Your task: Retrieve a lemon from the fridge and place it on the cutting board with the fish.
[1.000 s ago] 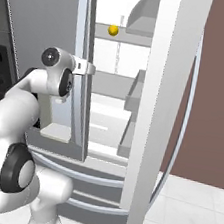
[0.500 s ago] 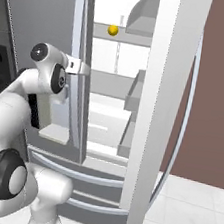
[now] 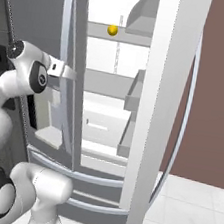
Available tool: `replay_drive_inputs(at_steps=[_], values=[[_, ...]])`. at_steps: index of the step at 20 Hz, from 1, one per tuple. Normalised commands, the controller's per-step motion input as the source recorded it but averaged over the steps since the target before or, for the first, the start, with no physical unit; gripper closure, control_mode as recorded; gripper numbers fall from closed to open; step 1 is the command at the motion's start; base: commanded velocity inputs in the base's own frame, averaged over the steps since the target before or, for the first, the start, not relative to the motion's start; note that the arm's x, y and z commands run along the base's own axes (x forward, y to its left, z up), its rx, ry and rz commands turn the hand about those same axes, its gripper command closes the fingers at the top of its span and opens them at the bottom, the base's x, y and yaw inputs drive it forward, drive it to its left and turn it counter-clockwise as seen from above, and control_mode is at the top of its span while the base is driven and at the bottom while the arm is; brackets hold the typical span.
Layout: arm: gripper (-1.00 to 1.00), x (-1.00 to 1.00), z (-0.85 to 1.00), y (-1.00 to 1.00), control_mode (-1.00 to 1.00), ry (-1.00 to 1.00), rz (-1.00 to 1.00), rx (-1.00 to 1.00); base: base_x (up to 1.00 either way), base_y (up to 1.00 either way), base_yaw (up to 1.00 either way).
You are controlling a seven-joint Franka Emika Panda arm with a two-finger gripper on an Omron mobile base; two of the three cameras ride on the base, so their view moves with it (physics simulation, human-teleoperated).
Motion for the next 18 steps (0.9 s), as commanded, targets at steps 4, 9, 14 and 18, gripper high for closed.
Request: replay_drive_inputs(at_steps=[4, 9, 14, 18], values=[[1.0, -0.68, 0.21, 0.78, -1.0, 0.08, -0.18, 0.0, 0.0, 0.0, 0.0], [1.0, -0.95, 0.14, 0.84, -1.0, 0.03, -0.18, 0.0, 0.0, 0.0, 0.0], [1.0, -1.0, 0.06, 0.86, -1.0, 0.03, -0.16, 0.0, 0.0, 0.0, 0.0], [1.0, -0.59, 0.0, 0.77, -1.0, 0.06, -0.17, -0.01, 0.0, 0.0, 0.0]])
